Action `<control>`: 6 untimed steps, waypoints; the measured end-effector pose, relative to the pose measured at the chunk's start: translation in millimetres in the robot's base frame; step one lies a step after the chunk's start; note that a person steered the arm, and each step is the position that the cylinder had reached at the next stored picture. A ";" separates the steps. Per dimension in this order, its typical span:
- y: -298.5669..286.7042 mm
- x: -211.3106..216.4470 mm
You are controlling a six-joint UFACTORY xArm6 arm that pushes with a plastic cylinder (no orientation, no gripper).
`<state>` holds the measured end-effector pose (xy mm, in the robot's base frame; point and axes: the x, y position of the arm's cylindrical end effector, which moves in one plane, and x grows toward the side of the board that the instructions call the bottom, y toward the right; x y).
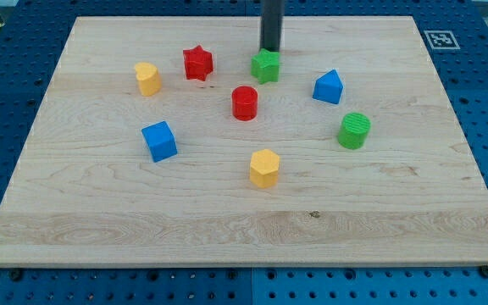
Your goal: Move the red circle close to the hexagon
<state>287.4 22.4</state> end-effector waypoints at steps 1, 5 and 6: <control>-18.9 7.4; -36.2 152.1; -36.2 175.3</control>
